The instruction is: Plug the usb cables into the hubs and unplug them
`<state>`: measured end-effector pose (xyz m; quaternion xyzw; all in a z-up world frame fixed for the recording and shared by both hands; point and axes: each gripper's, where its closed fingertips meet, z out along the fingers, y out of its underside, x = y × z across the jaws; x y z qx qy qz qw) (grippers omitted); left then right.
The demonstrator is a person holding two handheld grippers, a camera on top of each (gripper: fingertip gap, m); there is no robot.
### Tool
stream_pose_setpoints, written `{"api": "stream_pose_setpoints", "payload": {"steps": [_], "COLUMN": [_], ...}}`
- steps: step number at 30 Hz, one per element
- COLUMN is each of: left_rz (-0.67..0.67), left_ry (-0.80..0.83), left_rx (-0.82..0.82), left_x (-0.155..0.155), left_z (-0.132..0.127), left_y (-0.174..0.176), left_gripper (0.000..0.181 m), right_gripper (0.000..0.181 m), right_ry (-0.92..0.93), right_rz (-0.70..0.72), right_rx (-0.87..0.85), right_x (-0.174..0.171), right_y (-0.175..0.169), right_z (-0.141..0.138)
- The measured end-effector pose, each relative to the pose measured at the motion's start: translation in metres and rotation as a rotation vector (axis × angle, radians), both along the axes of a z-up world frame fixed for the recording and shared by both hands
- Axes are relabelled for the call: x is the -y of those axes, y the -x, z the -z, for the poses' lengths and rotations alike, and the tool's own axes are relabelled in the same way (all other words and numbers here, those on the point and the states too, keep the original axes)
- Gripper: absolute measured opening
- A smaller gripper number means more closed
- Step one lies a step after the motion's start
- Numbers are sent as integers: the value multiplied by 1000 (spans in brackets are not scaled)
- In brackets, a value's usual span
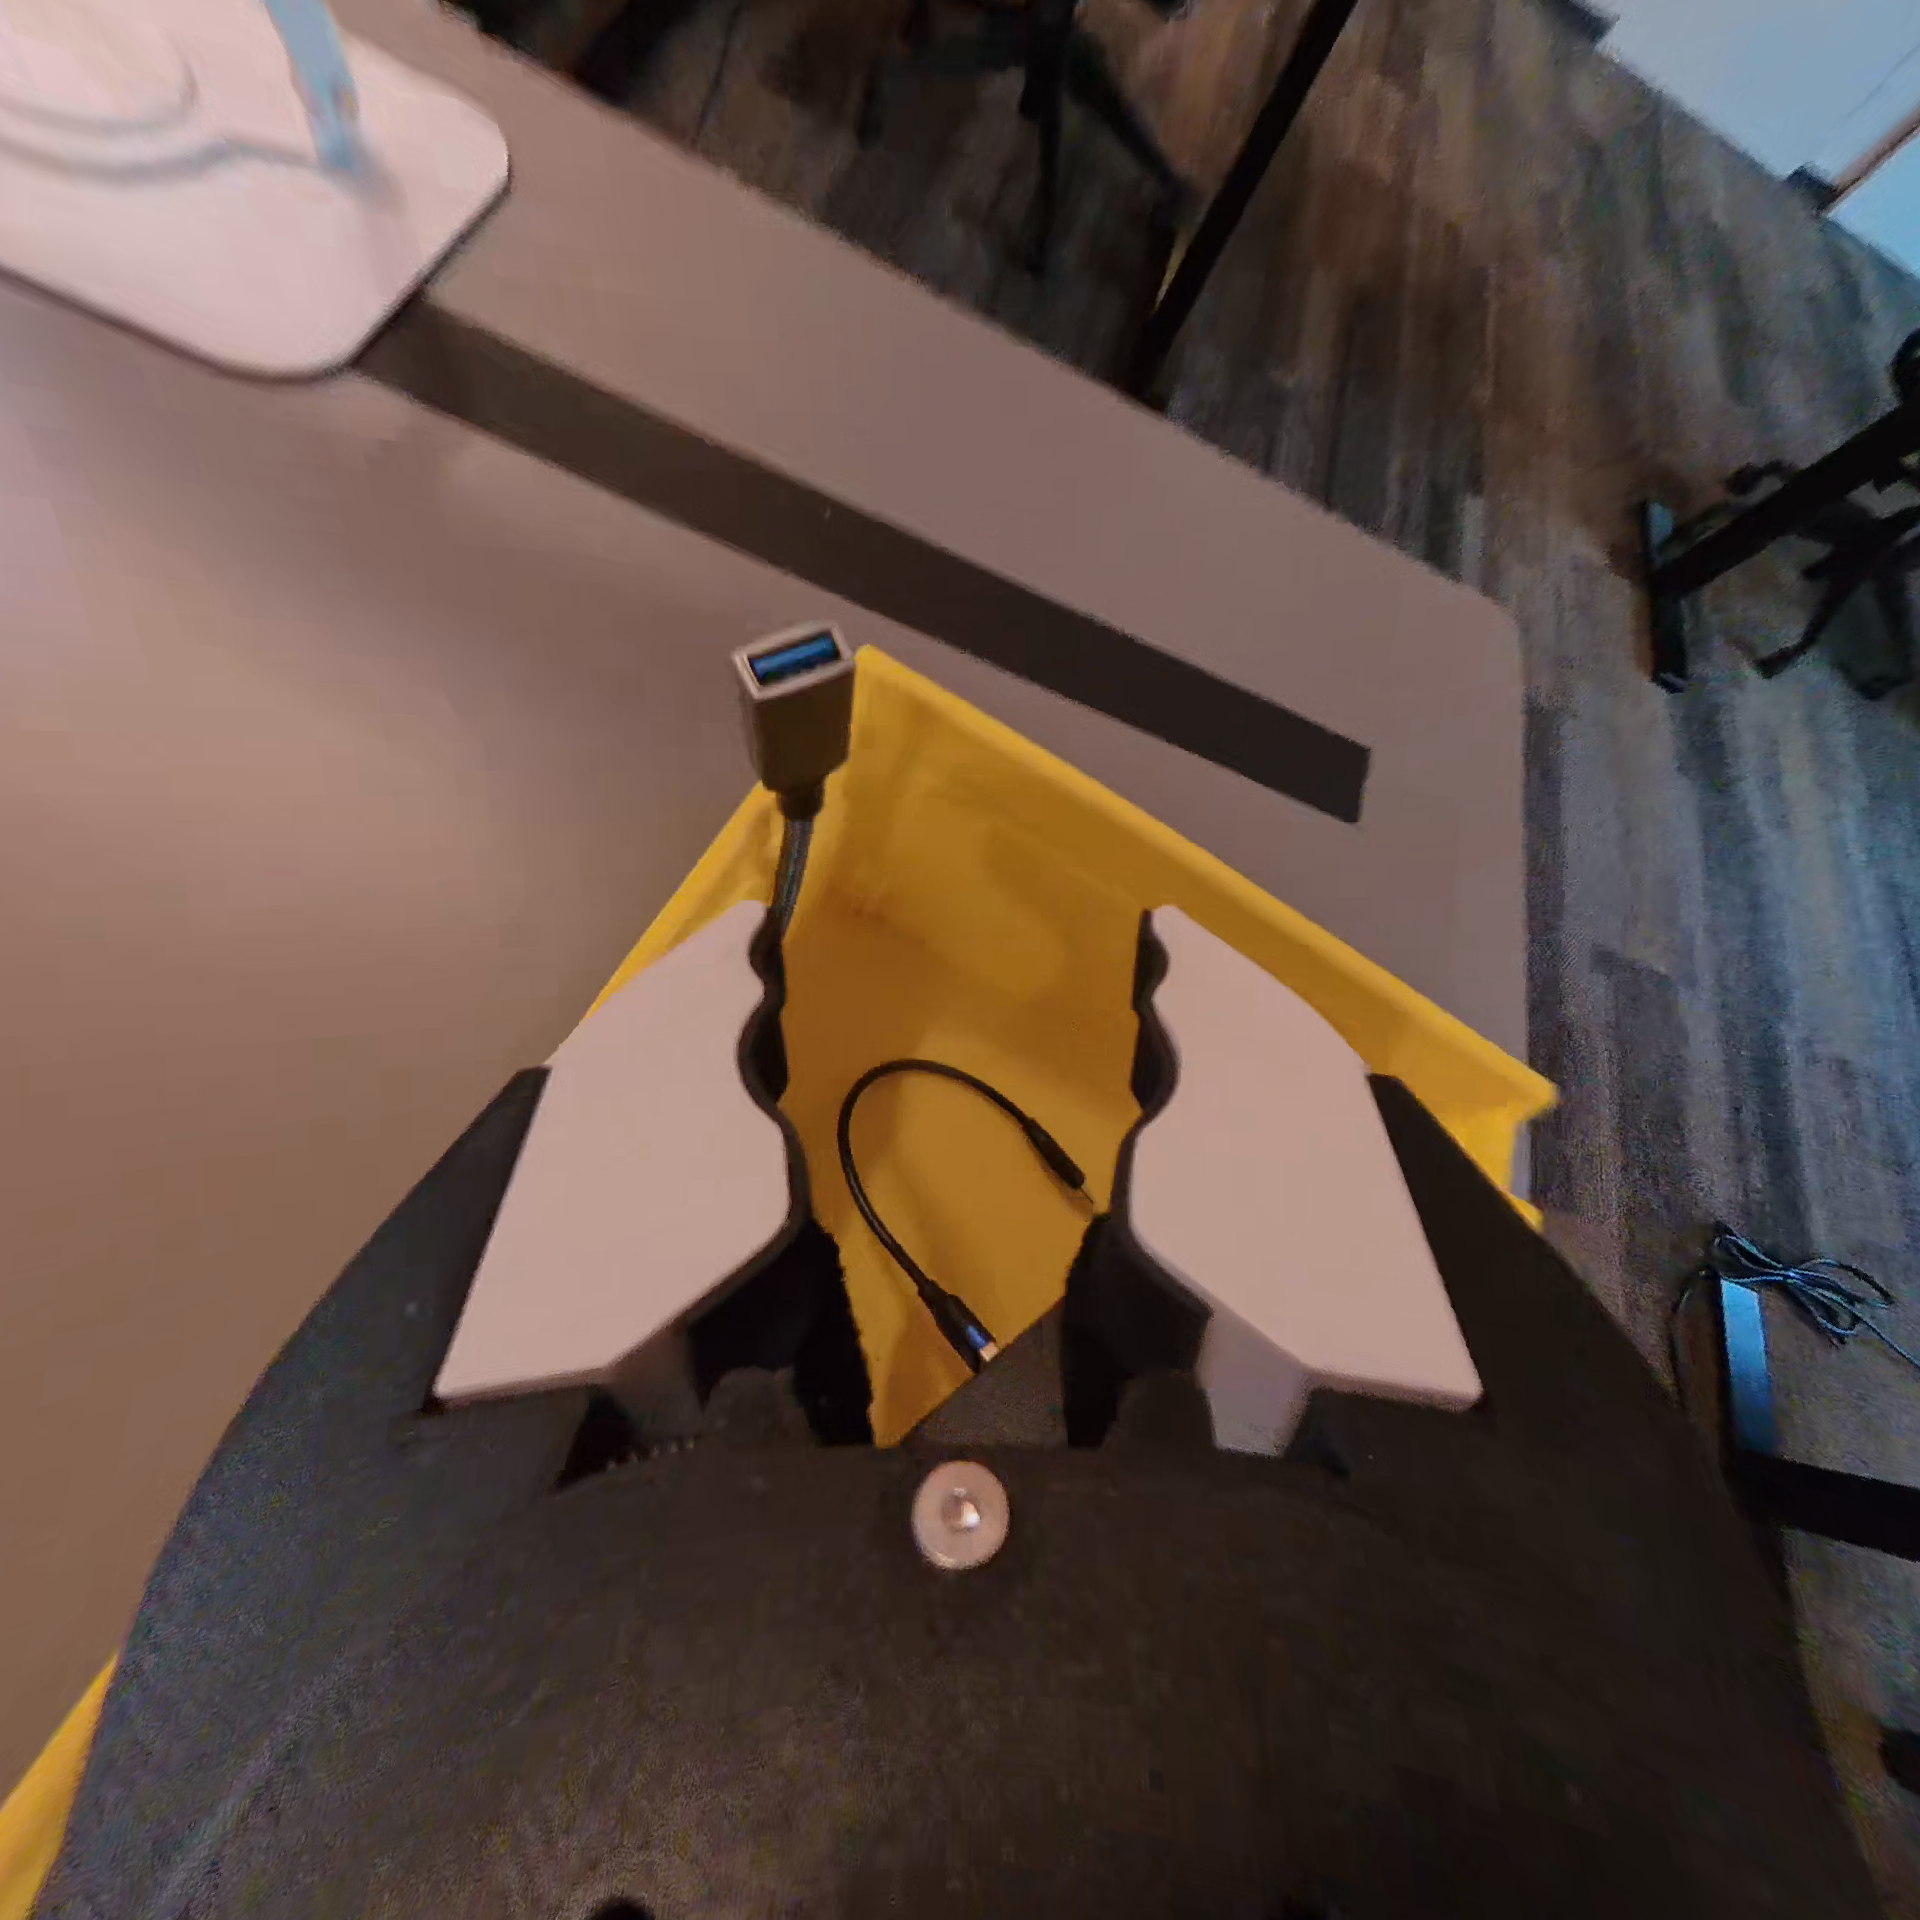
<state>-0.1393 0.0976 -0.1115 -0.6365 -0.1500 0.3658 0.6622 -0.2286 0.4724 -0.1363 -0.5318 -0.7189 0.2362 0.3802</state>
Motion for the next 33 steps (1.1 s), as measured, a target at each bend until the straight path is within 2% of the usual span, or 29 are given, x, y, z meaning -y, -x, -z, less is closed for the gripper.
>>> {"api": "stream_pose_setpoints", "payload": {"steps": [3, 5, 8, 11, 13, 15, 18, 22, 24, 28, 31, 33], "left_rz": [6, 6, 8, 8, 9, 12, 23, 25, 29, 42, 122, 150], "left_ry": [8, 16, 20, 23, 26, 30, 34, 46, 41, 11, -43, -89], "left_rx": [-4, -8, -8, -14, -20, -20, -19, -30, -33, -50, -41, -45], "left_x": [-2, -3, -3, -3, -4, -4, -6, -7, -7, -4, 4, 21], "left_z": [0, 1, 2, 1, 1, 2, 3, 2, 0, -9, -25, -43], "left_y": [-2, -2, -2, -3, -4, -4, -6, -8, -9, -14, -32, -45], "left_gripper": [75, 75, 75, 75, 75, 75, 75, 75, 75, 74, 71, 68], "right_gripper": [95, 111, 123, 114, 107, 102, 91, 94, 89, 89, 89, 89], "right_ry": [16, 20, -9, 49, 228, 364, 388, 419, 493, 523, 523, 522], "right_rz": [70, 51, -115, -314, -406, -445, -407, -406, -436, -432, -427, -433], "right_rx": [-157, -314, -603, -877, -1006, -1067, -1071, -995, -950, -1001, -1005, -999], "right_x": [-8, 6, 62, 138, 184, 215, 234, 251, 254, 248, 247, 248], "right_y": [-18, -34, -68, -119, -151, -170, -167, -153, -153, -156, -156, -156], "right_z": [-38, -72, -123, -151, -150, -133, -89, -38, -36, -39, -39, -38]}}
